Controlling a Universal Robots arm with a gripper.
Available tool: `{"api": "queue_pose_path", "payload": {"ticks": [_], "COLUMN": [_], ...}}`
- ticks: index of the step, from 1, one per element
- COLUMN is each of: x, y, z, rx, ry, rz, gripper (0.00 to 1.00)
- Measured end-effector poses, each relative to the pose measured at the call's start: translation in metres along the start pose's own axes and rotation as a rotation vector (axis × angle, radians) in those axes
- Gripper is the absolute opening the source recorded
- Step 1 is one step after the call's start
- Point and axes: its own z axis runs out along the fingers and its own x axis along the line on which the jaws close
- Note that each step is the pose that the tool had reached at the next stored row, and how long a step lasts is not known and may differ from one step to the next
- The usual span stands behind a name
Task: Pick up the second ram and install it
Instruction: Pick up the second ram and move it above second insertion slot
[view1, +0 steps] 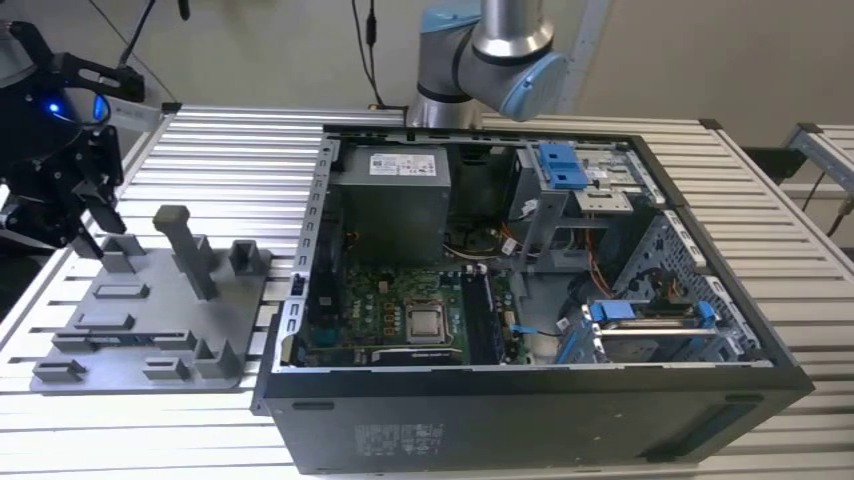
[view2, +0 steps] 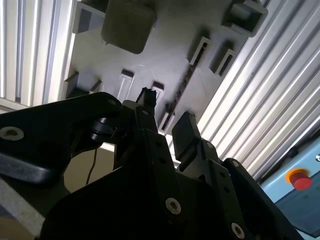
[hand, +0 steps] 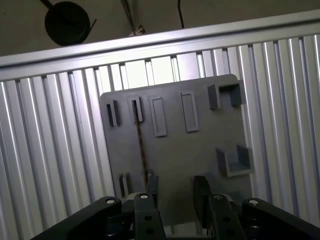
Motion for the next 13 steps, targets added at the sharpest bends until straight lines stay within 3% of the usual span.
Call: {"api": "queue_pose_path", "payload": {"ticks": [5,13], "x": [0.0005,0.0047], "y": [0.0016,0.0146], "z": [0.0078,0.0183], "rx": [-0.0001,0.0018], "ry": [0.0000,-0.0002], "rz": [0.000,-0.008], "gripper": [0.42,0.42]}}
